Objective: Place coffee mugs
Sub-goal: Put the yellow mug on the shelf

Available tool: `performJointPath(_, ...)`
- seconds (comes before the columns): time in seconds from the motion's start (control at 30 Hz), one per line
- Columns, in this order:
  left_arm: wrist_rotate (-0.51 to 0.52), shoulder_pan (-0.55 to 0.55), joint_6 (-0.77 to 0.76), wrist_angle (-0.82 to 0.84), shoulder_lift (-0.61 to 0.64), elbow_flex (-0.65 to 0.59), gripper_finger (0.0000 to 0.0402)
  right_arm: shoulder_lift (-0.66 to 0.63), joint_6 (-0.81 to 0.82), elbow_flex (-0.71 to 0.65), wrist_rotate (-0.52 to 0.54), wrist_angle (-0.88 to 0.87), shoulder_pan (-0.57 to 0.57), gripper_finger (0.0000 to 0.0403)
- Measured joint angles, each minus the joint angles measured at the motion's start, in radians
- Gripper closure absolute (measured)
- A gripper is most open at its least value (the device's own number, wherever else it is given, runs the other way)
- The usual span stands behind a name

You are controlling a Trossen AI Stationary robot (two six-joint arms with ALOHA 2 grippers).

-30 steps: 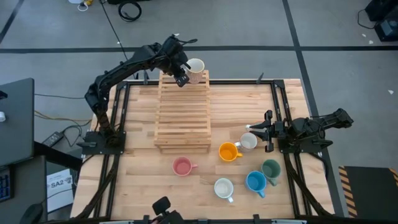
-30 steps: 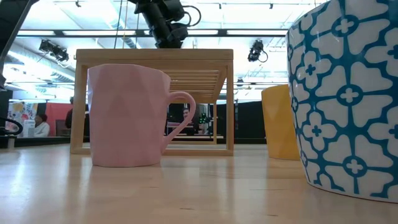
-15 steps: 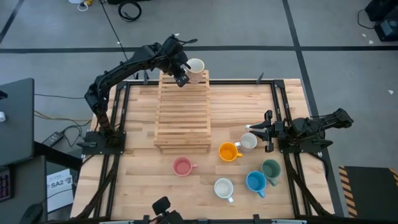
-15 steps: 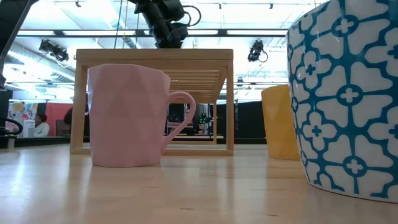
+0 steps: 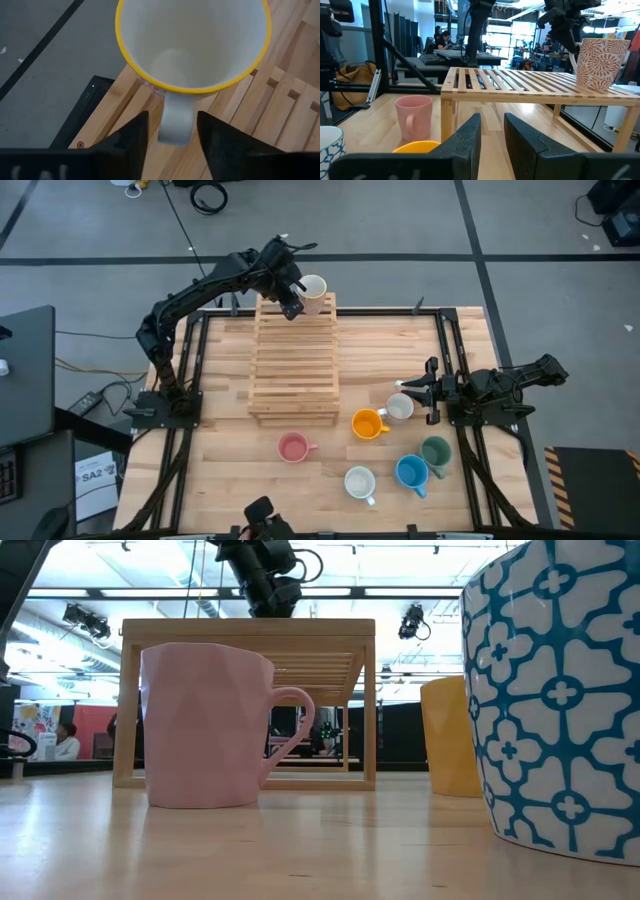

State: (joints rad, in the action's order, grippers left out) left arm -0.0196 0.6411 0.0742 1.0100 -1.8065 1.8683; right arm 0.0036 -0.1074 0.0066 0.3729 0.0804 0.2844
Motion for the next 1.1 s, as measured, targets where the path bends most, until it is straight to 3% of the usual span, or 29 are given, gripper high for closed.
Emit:
performJointPath(0.23,0.001,0.000,0.044,-0.001,0.003,0.000,0.0177,0.000,0.000,0.000,0.000,0.000,0.000,0.0312)
performJointPath(0.77,0.004,0.008,0.043,-0.005,0.036,0.000,0.0175,0.000,0.000,0.000,0.000,0.000,0.000,0.0312)
performJointPath(1.1,-0.002,0.008,0.043,0.026,0.169,-0.001,0.0175,0.000,0.000,0.000,0.000,0.000,0.000,0.0312)
